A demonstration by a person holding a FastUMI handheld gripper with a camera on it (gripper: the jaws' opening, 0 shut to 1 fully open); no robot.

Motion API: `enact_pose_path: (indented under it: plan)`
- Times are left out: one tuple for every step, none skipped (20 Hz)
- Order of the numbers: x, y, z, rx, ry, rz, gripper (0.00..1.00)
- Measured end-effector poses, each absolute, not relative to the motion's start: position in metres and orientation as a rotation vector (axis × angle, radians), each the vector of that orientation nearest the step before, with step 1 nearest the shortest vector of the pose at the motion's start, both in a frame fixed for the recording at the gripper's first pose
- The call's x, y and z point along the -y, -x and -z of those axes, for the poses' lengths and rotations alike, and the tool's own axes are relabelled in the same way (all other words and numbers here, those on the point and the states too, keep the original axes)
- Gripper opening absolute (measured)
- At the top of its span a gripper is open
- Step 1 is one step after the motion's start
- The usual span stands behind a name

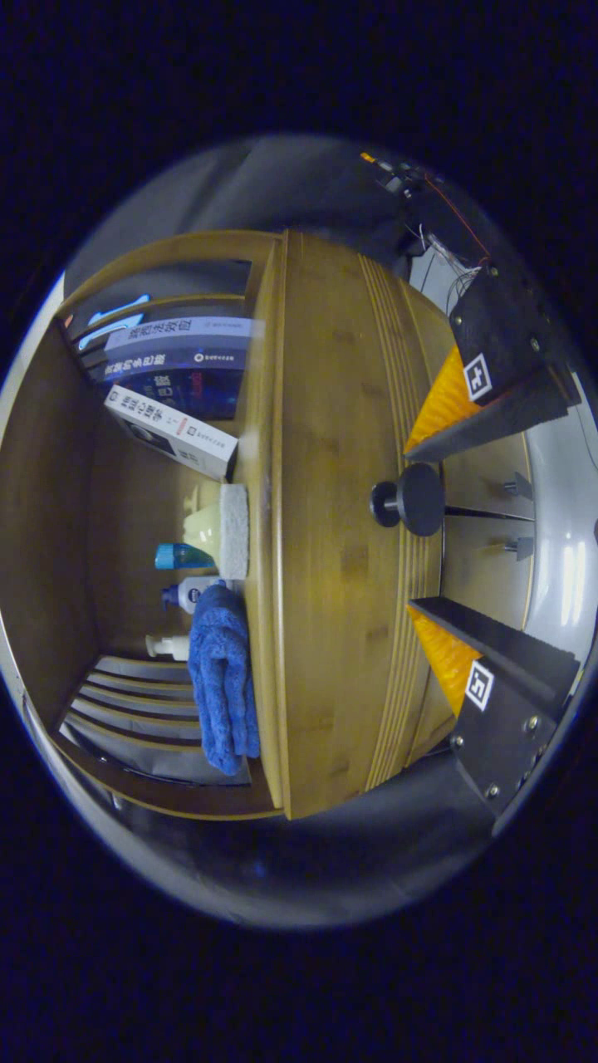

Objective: Pull open the drawer, take out the items inside it, and place them on the countertop above the cabinet.

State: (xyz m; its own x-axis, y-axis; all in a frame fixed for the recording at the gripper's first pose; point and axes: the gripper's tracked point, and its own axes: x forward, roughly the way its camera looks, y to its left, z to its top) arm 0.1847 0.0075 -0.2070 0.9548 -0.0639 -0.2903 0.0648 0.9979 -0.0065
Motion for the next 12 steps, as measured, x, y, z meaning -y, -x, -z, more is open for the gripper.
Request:
enact_pose_path:
  plan:
    - [-0.008,-0.177,0.203,-0.29,-0.009,0.067,0.98]
    - [-0.009,-0.169,0.197,-0.283,-0.013,0.069,0.98]
    - [-0.009,-0.161,0.191,-0.271,-0.014,0.069,0.98]
    - [-0.008,-0.152,0.187,-0.263,-0.014,0.079,0.98]
    - [-0.01,-0.144,0.184,-0.263,-0.019,0.079,0.98]
    - [-0.014,-0.135,0.185,-0.263,-0.022,0.077,0.98]
    - [-0.016,-0.127,0.183,-0.259,-0.025,0.078,0.98]
    - [-0.019,-0.119,0.182,-0.261,-0.026,0.077,0.98]
    - [-0.022,-0.111,0.182,-0.269,-0.025,0.072,0.98]
    - [-0.023,-0.105,0.181,-0.276,-0.02,0.073,0.98]
    - [-0.025,-0.098,0.177,-0.282,-0.015,0.073,0.98]
    - [-0.029,-0.093,0.171,-0.28,-0.01,0.068,0.98]
